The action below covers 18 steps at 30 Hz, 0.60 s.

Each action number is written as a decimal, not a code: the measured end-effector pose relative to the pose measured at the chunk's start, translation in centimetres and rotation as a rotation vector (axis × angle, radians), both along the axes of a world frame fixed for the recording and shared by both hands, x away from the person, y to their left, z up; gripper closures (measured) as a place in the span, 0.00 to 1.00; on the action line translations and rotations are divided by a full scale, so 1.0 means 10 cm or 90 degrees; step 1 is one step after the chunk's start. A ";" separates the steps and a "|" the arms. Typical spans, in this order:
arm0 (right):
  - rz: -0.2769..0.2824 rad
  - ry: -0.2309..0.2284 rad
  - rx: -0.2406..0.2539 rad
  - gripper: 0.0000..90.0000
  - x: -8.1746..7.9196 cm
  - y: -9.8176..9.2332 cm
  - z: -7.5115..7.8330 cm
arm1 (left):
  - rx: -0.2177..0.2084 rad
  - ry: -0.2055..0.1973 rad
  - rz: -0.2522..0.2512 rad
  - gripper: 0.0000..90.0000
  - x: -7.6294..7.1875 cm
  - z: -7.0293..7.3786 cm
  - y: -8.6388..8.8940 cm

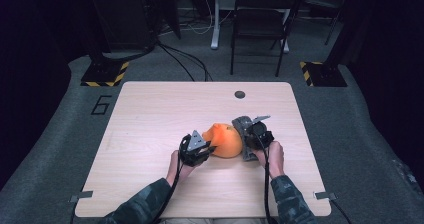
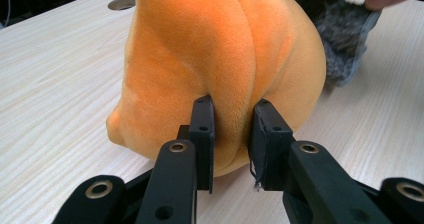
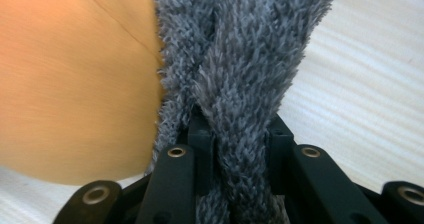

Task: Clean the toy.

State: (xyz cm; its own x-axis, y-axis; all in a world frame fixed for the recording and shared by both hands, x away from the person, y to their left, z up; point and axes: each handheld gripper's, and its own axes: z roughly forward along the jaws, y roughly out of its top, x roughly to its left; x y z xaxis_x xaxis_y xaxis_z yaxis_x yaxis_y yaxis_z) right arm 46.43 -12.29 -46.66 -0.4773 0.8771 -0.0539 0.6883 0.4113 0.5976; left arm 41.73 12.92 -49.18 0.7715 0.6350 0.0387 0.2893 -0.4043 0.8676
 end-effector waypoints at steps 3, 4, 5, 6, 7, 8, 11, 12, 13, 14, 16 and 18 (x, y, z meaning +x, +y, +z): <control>-0.012 0.026 0.002 0.81 0.05 -0.03 -0.07 | -0.006 0.002 0.000 0.82 0.01 -0.01 0.01; -0.016 0.033 0.004 0.81 0.07 -0.05 -0.10 | -0.009 0.004 0.002 0.82 0.00 -0.01 0.02; -0.016 0.033 0.004 0.81 0.07 -0.05 -0.10 | -0.009 0.004 0.002 0.82 0.00 -0.01 0.02; -0.015 0.051 -0.005 0.81 0.10 -0.05 -0.16 | -0.008 0.005 0.002 0.82 0.00 -0.01 0.02; -0.017 0.056 -0.008 0.81 0.10 -0.04 -0.18 | -0.008 0.005 0.002 0.82 0.00 -0.01 0.02; -0.017 0.058 -0.009 0.81 0.10 -0.04 -0.20 | -0.008 0.005 0.003 0.82 0.00 0.00 0.02; -0.017 0.051 -0.004 0.81 0.09 -0.05 -0.13 | -0.009 0.002 0.004 0.82 0.01 0.00 0.02; -0.016 0.033 -0.004 0.81 0.08 -0.07 -0.09 | -0.013 0.004 0.004 0.82 0.02 0.00 0.03; -0.014 0.019 0.000 0.81 0.06 -0.08 -0.03 | -0.017 0.006 0.005 0.82 0.02 -0.01 0.03; -0.015 0.011 0.016 0.81 0.05 -0.09 0.05 | -0.015 0.005 0.005 0.82 0.02 -0.01 0.04; -0.013 -0.033 0.049 0.81 -0.01 -0.09 0.24 | -0.015 0.008 0.006 0.82 0.02 -0.01 0.05; 0.005 -0.054 0.082 0.81 -0.08 -0.06 0.40 | -0.015 0.010 0.009 0.82 0.02 -0.01 0.05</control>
State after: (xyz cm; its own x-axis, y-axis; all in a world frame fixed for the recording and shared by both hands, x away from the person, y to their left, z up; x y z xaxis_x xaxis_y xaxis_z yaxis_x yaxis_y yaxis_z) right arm 45.64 -12.88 -42.64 -0.4832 0.8753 0.0184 0.6304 0.3332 0.7011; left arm 41.93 13.46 -49.23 0.7633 0.6460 0.0111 0.3083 -0.3793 0.8724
